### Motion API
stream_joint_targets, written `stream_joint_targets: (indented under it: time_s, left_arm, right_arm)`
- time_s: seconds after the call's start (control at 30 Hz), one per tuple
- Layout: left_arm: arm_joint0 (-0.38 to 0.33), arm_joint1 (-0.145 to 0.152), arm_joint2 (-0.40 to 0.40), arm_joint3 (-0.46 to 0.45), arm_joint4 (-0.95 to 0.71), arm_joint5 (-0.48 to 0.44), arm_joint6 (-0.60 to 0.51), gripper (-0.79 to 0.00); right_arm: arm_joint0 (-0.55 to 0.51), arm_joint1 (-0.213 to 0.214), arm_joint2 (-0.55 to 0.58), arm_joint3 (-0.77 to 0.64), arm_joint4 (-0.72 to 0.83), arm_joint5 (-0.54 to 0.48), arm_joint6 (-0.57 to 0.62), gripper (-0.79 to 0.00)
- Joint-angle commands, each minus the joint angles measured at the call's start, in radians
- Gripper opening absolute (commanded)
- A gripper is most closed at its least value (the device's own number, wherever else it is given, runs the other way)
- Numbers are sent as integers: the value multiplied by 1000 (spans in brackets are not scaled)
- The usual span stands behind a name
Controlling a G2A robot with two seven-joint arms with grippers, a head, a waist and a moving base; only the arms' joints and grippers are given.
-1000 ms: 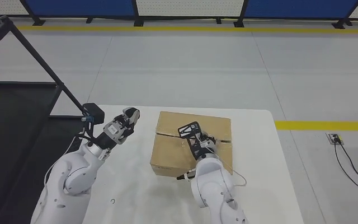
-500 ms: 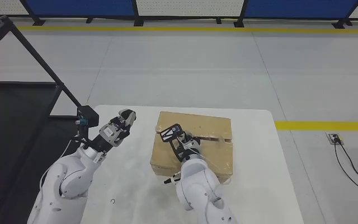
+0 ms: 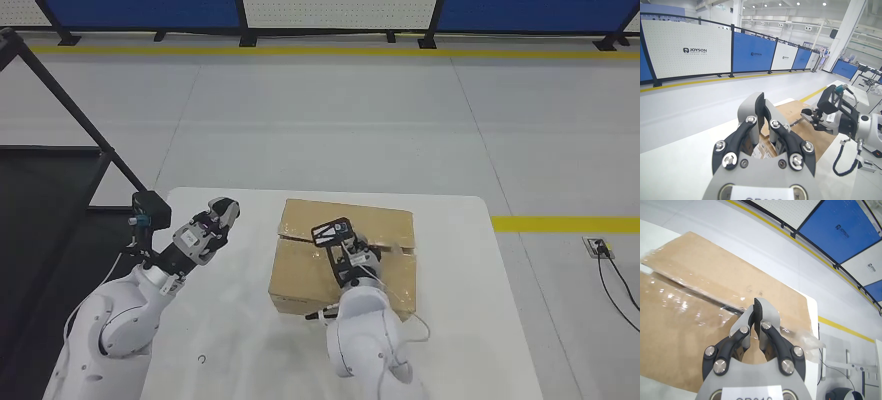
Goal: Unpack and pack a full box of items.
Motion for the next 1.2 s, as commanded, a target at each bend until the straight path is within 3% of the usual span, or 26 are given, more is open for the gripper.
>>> stream_joint_targets:
  time_s: [0.0, 0.43, 0.97, 1.17]
  left_arm:
    - [-2, 1, 1, 1, 0, -3, -1, -785]
    - [-14, 7, 14, 6, -7, -4, -11, -785]
    - [-32, 9, 45, 13, 0, 21, -7, -785]
    - [-34, 10, 53, 20, 6, 31, 1, -785]
  right_arm:
    - [-17, 2, 23, -22, -14, 13, 7, -785]
    - [-18, 6, 150, 12, -14, 68, 9, -785]
    - [-36, 2, 190, -10, 59, 145, -114, -785]
    - [-8, 0, 203, 34, 114, 121, -111, -785]
